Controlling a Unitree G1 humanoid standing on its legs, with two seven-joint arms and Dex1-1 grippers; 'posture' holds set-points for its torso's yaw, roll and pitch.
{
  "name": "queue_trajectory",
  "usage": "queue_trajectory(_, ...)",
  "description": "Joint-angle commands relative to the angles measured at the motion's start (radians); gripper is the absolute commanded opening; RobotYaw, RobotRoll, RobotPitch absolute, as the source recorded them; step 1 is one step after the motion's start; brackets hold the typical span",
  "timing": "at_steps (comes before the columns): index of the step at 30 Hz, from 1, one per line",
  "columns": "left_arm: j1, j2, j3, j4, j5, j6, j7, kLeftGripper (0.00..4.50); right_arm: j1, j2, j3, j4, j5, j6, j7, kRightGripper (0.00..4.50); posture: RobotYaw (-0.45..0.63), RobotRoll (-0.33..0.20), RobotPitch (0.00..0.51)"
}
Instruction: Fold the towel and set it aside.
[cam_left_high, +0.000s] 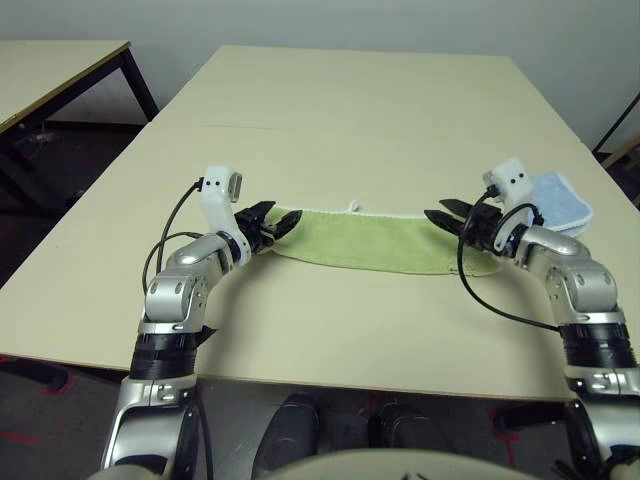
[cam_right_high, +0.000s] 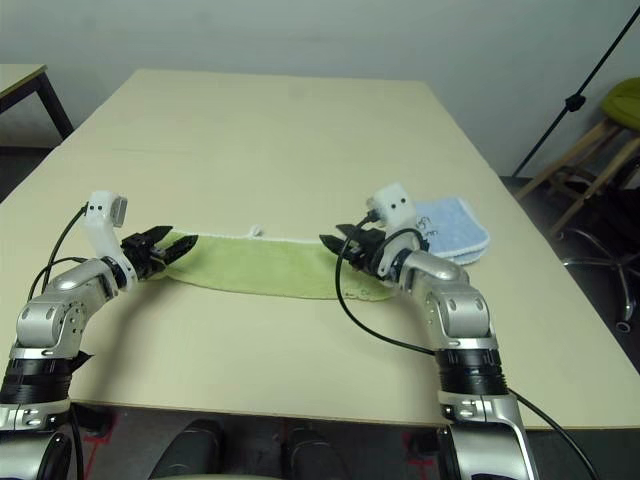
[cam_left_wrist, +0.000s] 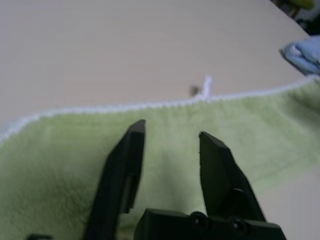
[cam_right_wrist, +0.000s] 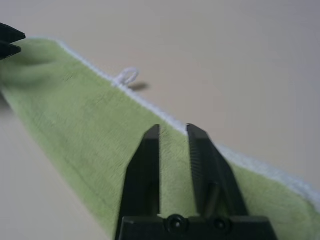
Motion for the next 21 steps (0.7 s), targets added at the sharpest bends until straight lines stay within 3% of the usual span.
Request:
queue_trajectory(1, 0.019, 0.021, -0.011, 0.023, 0.013, 0.001, -0.003, 1.11, 0.029, -0.050, 0.038, 0.024, -0.036, -0.012, 0.024, 0.00, 0.07, 0.000, 0.081)
queue_trajectory(4, 0.017, 0.053, -0.005, 0.072, 0.025, -0.016, -0.013, 0.03, 0.053, -0.105, 0.059, 0.070, -0.058, -0.029, 0.065, 0.00, 0.07, 0.000, 0.078)
queue_trajectory(21, -0.061, 0.223, -0.055, 0.458, 0.165, -0.257, -0.147, 0.01, 0.079, -0.241, 0.105, 0.370, -0.198, -0.167, 0.105, 0.00, 0.07, 0.000, 0.072)
